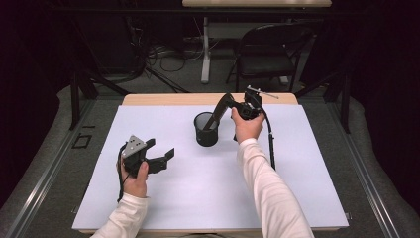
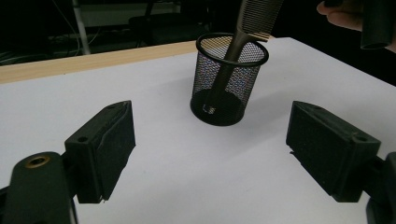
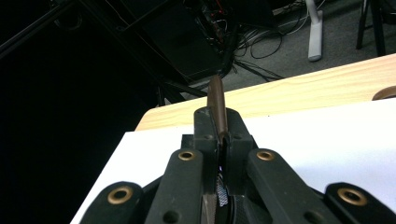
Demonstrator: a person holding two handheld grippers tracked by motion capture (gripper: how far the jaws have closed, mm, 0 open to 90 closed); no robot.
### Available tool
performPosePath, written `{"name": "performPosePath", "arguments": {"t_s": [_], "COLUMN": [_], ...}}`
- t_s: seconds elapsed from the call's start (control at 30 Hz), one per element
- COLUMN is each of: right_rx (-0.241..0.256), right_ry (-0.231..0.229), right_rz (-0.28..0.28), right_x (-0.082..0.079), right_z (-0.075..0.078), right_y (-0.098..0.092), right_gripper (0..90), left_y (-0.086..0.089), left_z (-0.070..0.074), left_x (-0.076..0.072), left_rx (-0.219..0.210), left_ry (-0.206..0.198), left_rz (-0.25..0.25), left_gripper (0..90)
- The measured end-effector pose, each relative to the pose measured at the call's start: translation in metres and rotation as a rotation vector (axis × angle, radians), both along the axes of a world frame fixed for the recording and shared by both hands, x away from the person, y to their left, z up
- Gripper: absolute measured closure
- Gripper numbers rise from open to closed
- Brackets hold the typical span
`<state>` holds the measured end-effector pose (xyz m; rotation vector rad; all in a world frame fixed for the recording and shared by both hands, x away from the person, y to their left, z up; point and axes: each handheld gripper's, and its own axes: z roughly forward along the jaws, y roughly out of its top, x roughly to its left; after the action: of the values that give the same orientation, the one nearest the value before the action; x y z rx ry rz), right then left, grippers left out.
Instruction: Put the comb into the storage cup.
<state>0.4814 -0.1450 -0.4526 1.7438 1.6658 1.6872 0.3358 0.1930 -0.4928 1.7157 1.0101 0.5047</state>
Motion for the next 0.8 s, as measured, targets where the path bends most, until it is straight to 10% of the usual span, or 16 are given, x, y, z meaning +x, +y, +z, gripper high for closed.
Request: {"name": "performPosePath", "arguments": {"t_s": [0.8], "right_rx": [0.004], "right_ry": [0.016], "right_rz": [-0.01], "right_x": [0.0009], "right_z": [-0.0044], "right_y": [-0.0088], "right_gripper": [87.0], "left_y": [-0.0001], "left_z": [-0.0004], "left_x": [0.0002], "left_rx": [0.002], "left_ry": [0.0], "left_rz": [0.0], "left_gripper": [15.6]}}
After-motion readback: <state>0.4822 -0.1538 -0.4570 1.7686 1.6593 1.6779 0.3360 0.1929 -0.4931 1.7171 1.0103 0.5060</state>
